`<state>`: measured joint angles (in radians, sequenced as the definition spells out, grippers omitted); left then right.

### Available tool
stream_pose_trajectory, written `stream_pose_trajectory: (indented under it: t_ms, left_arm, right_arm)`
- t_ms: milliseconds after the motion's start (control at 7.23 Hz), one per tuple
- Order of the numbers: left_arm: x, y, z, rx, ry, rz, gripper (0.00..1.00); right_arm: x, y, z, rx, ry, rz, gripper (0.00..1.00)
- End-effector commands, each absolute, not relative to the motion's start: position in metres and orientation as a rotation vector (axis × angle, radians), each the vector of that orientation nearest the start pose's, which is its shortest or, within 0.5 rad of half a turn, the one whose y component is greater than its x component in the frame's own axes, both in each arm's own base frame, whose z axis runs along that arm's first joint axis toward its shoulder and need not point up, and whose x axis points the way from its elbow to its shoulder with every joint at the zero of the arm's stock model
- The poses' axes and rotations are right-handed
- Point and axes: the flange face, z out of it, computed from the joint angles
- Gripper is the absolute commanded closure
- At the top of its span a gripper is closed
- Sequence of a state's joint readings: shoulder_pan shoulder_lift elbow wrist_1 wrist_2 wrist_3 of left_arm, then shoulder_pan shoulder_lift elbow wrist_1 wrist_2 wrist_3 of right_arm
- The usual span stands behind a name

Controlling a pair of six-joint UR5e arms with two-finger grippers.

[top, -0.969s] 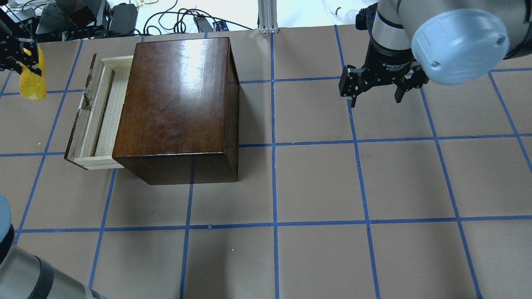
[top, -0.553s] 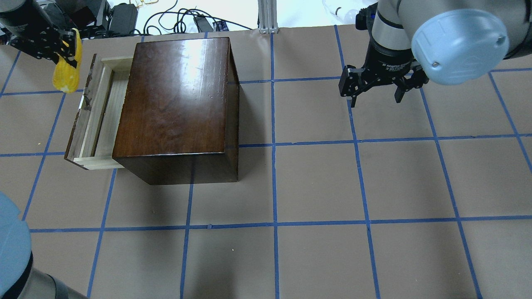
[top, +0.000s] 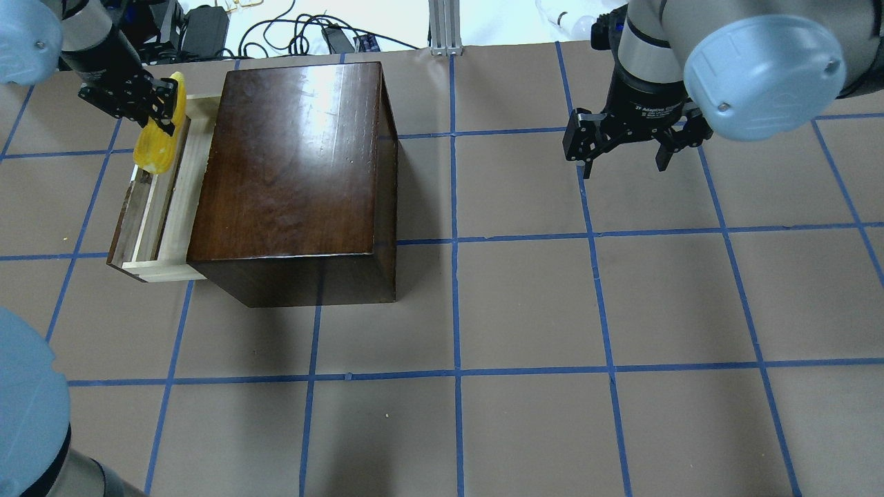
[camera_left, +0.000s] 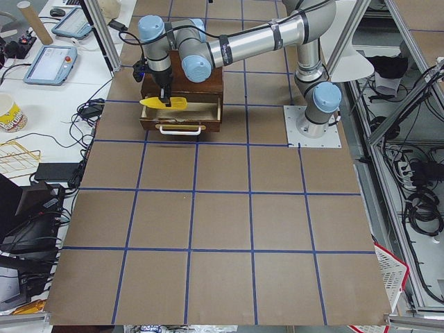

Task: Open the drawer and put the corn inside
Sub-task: 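Lift the corn with the left gripper and lower it into the open drawer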

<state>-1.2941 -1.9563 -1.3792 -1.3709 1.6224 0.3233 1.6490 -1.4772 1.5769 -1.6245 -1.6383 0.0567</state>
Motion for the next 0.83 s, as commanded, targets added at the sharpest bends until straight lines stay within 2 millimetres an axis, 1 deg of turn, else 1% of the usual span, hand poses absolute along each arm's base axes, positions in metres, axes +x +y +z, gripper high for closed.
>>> stream_pose_trajectory:
  t_ms: [0, 138, 277, 415, 553, 692]
  left_arm:
    - [0.048, -0.645, 0.356, 0.093, 3.105, 0.025, 0.89]
    - [0.046, -0.645, 0.352, 0.094, 3.125, 0.02, 0.86]
    - [0.046, -0.646, 0.348, 0.089, 3.128, 0.028, 0.81]
    - [0.046, -0.646, 0.347, 0.087, 3.132, 0.029, 0.63]
    - [0.048, -0.646, 0.346, 0.077, 3.164, 0.021, 0.26]
    - [0.046, -0.647, 0.345, 0.073, 3.191, 0.01, 0.0]
  right_arm:
    - [0.167, -0.513, 0.443, -0.037, 3.211, 0.066, 0.0]
    - [0.167, -0.513, 0.443, -0.037, 3.211, 0.066, 0.0]
    - [0.167, -0.514, 0.443, -0.037, 3.211, 0.064, 0.0]
    - [0.167, -0.513, 0.443, -0.037, 3.211, 0.066, 0.0]
    - [0.167, -0.513, 0.443, -0.037, 3.211, 0.066, 0.0]
    - [0.167, -0.513, 0.443, -0.037, 3.211, 0.066, 0.0]
